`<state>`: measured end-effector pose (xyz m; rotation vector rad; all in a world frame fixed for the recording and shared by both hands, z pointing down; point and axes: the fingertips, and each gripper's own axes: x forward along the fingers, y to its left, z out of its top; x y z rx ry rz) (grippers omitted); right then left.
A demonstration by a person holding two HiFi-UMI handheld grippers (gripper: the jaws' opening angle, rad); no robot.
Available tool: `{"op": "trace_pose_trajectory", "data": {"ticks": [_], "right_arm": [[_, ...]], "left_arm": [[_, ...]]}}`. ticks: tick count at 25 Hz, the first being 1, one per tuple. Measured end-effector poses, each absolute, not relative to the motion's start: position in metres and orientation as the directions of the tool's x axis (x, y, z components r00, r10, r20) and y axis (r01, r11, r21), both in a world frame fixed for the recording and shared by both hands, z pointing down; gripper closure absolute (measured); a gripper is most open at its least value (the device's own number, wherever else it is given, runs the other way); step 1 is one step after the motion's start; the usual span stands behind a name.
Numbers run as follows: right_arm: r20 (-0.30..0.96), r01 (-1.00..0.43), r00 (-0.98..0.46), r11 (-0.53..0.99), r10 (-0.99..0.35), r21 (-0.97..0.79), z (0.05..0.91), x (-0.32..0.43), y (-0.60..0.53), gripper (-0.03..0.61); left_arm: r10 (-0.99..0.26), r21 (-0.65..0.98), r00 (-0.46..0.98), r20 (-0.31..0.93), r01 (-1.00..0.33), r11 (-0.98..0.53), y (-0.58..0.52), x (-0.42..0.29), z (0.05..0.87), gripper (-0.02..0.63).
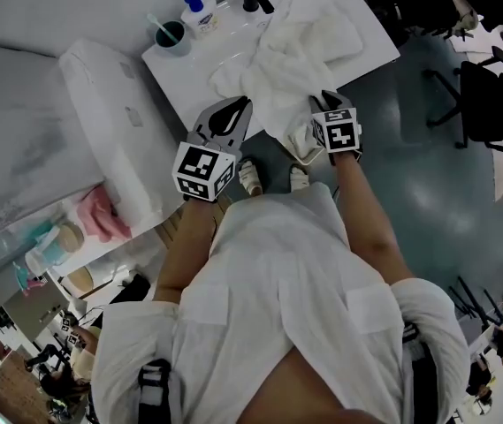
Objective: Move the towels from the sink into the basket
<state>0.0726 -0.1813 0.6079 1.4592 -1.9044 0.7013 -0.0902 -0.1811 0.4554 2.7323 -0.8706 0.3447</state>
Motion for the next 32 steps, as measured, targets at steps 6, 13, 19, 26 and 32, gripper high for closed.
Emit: {"op": "trace_pose_trajectory", "data": {"ticks": [6,13,19,26,32], "right_arm": [[0.692,-0.973,-0.204,0.224,-0.692,-0.063,0.581,0.097,-0.166,0.466],[0.630,-0.978,-0.191,0.204,-0.753,-0.053,0.546,0.131,-0.148,0.466],[0.598,-0.986,-0.154,0.161,-0.787,-0.041,0.524,0.169,-0.125,0.466],[0.568,-0.998,-0.071,0.058,-0.820,-0.040,0.508,0.226,-0.096,0.466],[0.559,-0.999,0.016,-0.041,-0.829,-0.033,0.501,0.276,-0.066,0.466]], "left_arm": [[-0.488,0.158,0.823,0.290,-0.544,-0.824,-0.179,-0.051,0.450,0.584],[-0.434,0.159,0.856,0.281,-0.488,-0.858,-0.170,-0.004,0.447,0.584],[-0.382,0.166,0.881,0.278,-0.436,-0.884,-0.159,0.036,0.449,0.584],[-0.329,0.173,0.905,0.269,-0.382,-0.908,-0.149,0.084,0.449,0.584],[-0.285,0.181,0.922,0.262,-0.337,-0.924,-0.135,0.123,0.452,0.584]]}}
